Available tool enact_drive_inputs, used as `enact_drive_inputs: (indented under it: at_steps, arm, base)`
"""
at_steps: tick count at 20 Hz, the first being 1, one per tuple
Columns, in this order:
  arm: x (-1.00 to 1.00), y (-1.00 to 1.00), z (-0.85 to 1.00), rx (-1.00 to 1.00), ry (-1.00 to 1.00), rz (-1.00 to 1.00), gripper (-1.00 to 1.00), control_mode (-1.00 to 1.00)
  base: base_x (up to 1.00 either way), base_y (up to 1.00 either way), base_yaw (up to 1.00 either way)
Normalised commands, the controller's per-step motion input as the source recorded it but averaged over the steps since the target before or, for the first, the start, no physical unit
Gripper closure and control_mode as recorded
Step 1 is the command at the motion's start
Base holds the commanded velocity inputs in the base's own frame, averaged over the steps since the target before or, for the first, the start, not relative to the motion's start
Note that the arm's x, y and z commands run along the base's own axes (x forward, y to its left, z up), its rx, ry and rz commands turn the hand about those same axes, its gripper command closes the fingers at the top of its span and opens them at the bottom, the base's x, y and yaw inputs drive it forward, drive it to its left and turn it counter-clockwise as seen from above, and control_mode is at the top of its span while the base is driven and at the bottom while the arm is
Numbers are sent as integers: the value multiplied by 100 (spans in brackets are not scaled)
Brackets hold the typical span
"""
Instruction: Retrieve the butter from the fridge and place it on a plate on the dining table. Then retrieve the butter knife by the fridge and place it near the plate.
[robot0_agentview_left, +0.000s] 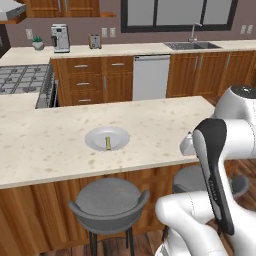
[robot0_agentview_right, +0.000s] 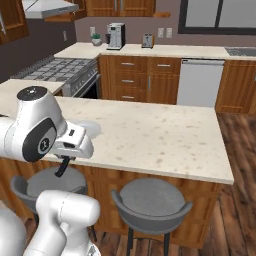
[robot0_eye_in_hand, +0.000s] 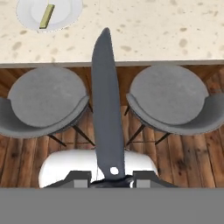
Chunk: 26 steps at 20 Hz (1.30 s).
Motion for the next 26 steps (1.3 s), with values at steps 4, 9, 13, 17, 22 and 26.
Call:
enact_drive_inputs:
  at_steps: [4,9,13,17,22,26]
  arm:
    - [93,0,14,-8,0,0,100,-100]
    - [100,-3,3,-2,0,3,100,-100]
    - [100,0,-15,0,-4,2,100,-100]
    - [100,0,-11,0,-3,-2,100,-100]
    - [100,0,-13,0,0,-5,100,-100]
    - [100,0,-11,8,0,-1,100,-100]
  base:
    - [0,0,0]
    - [0,0,0]
    - [0,0,0]
    - [0,0,0]
    - [0,0,0]
    - [0,0,0]
